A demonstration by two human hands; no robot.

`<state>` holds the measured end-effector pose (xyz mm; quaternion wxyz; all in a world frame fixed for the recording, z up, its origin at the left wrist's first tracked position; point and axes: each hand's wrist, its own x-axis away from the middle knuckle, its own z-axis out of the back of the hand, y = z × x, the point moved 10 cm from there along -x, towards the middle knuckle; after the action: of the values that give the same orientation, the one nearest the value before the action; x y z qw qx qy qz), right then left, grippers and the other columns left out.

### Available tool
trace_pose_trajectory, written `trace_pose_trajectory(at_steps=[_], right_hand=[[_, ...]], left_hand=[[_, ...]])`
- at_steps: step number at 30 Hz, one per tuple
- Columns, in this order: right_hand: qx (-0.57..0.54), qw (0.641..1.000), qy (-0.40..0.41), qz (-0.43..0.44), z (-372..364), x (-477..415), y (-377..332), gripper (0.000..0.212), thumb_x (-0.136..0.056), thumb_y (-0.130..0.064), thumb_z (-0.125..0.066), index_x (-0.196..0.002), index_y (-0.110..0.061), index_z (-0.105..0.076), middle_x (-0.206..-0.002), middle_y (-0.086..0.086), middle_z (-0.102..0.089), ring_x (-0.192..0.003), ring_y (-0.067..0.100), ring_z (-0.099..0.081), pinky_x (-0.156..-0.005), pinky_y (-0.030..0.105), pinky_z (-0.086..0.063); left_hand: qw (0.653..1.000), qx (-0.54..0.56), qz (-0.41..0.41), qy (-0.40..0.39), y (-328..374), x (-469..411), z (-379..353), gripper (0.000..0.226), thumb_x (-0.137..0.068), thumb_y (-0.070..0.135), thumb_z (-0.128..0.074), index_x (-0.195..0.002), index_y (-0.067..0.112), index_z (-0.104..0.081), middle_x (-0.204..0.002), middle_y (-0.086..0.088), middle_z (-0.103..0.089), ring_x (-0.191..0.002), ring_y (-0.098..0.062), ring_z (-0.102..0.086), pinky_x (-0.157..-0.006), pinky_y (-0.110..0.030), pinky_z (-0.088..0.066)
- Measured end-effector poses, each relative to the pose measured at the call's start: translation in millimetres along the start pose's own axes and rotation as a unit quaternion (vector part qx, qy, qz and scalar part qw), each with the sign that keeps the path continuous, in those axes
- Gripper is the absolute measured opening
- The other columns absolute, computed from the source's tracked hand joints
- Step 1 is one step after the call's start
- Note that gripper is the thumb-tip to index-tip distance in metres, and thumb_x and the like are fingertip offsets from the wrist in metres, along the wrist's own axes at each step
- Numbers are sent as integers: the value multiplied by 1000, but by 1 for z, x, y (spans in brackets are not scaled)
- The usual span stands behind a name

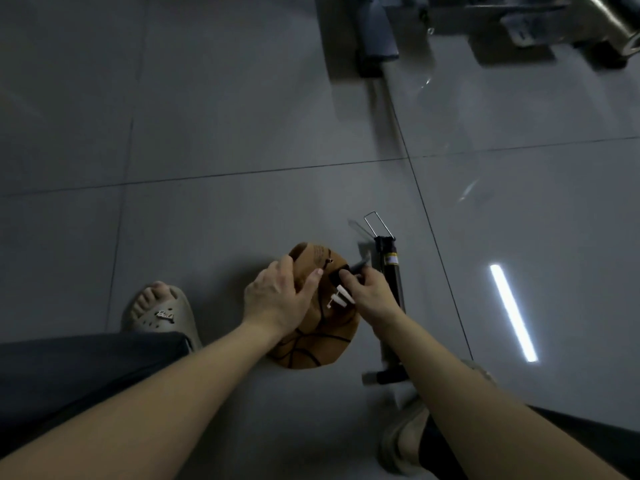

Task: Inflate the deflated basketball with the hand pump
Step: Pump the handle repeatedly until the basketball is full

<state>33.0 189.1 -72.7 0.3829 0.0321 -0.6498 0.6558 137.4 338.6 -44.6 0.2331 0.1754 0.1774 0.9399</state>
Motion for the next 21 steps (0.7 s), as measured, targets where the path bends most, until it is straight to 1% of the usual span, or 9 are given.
trace_pose_trajectory(at_steps=[2, 4, 6, 7, 9, 12, 15, 18, 21], right_hand=[[2, 1000, -5, 24, 1, -3, -2, 6, -95, -18, -62, -97, -15, -66, -90, 7, -72, -83, 17, -70, -79, 34, -57], [6, 998, -8, 54, 8, -7, -6, 4, -89, -12, -68, -93, -14, -68, -88, 8, -74, -83, 20, -72, -79, 38, -59], [18, 997, -1, 76, 20, -10, -12, 11, -86, -8, -72, -93, -4, -65, -85, 13, -73, -79, 26, -73, -76, 43, -60], [24, 996, 4, 86, 26, -11, -16, 16, -85, -8, -73, -92, 1, -61, -84, 16, -72, -75, 29, -73, -72, 45, -60], [53, 992, 7, 118, 31, -13, -26, 22, -85, -9, -73, -90, 2, -55, -81, 19, -70, -70, 31, -72, -65, 47, -60], [126, 979, -6, 163, 26, -10, -32, 22, -85, -14, -73, -90, -4, -54, -81, 13, -69, -69, 26, -70, -64, 48, -58], [191, 964, -25, 181, 16, -2, -24, 22, -82, -21, -76, -86, -17, -54, -82, 1, -69, -72, 19, -70, -68, 46, -58], [324, 919, -20, 225, 5, 7, -18, 23, -81, -26, -75, -85, -20, -53, -83, -4, -66, -77, 19, -64, -68, 43, -56], [379, 880, -16, 287, -7, 16, -23, 23, -84, -27, -71, -87, -21, -49, -80, -2, -62, -70, 21, -59, -62, 44, -52]], left_hand=[[999, 20, 34, -21, -5, -16, -5, 46, -87, 69, -47, -92, 24, -52, -89, 1, -60, -82, -22, -58, -70, -35, -49], [992, 69, 54, -89, -6, -31, -20, 40, -86, 59, -59, -105, 23, -59, -101, 0, -66, -94, -24, -63, -77, -36, -52], [986, 77, 53, -139, -6, -44, -28, 46, -86, 53, -62, -119, 22, -60, -114, -3, -66, -105, -28, -62, -87, -40, -53], [985, 70, 43, -154, -5, -48, -27, 44, -87, 52, -63, -119, 22, -60, -114, -3, -66, -105, -27, -62, -88, -41, -53], [979, 55, 11, -195, -1, -55, -22, 32, -88, 50, -65, -109, 25, -62, -105, 1, -66, -96, -21, -62, -83, -39, -54], [958, 7, -53, -280, 9, -59, -13, 22, -86, 48, -71, -86, 28, -63, -87, 5, -65, -80, -14, -61, -65, -31, -48], [939, -15, -82, -335, 9, -61, -11, 25, -84, 46, -74, -85, 21, -70, -81, 2, -70, -77, -18, -66, -64, -33, -51], [927, -20, -76, -367, -1, -62, -15, 26, -83, 48, -75, -85, 22, -73, -80, 3, -72, -76, -17, -68, -62, -30, -51], [924, -13, -78, -375, -1, -67, -18, 25, -83, 47, -75, -85, 23, -74, -81, 4, -72, -75, -15, -67, -61, -28, -49]])
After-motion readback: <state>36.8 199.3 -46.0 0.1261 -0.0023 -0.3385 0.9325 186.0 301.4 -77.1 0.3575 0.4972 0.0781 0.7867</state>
